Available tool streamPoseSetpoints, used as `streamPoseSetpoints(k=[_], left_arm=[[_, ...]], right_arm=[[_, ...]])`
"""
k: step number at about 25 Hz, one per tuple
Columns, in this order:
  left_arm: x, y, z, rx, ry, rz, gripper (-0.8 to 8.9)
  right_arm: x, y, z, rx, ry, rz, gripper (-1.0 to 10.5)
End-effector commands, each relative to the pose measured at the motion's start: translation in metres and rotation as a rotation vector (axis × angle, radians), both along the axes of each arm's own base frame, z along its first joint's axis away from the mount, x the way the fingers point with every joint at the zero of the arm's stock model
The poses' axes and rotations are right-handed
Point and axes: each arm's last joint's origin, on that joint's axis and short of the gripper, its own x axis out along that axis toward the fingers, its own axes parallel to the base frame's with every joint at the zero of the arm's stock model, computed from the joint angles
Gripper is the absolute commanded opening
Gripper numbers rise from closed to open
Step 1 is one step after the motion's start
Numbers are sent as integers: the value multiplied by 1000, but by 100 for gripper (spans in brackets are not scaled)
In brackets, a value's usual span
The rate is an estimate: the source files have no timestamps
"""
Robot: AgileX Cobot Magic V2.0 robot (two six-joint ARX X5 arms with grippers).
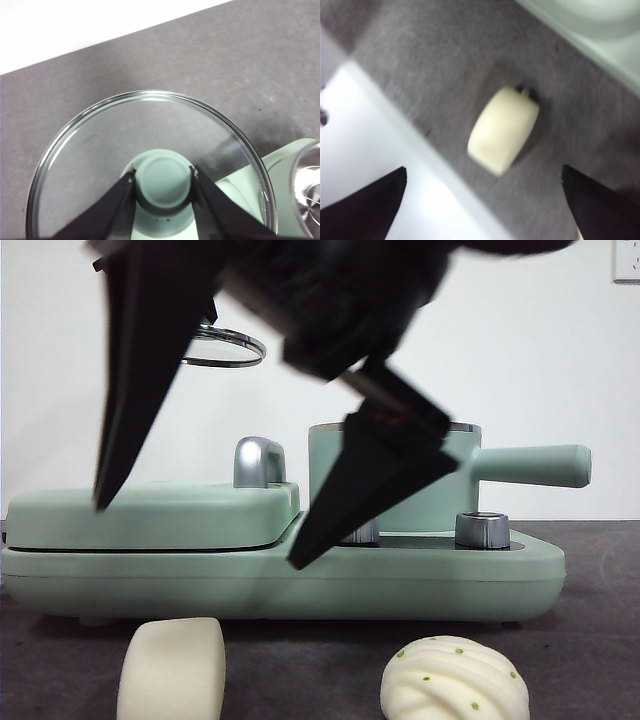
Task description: Put the buns in a small steamer
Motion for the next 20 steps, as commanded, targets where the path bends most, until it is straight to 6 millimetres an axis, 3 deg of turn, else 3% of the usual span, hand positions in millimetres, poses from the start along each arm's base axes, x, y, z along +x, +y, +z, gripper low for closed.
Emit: streamPoseSetpoints(k=[1,4,10,14,20], left_arm=[[-2,2,15,-17,-68,-5,57],[-2,2,15,-17,-68,-3,57],[-2,2,15,-17,-68,-3,57],[-2,2,15,-17,-68,-3,57],[-2,2,15,-17,-68,-3,57]], right_arm=[[2,20,-9,-64,-39,21,487],[7,35,-22,-112,-28,25,486],[9,43,-40,-166,1,32,469],[9,43,-42,-173,0,39,337],[9,44,-44,-182,3,40,303]])
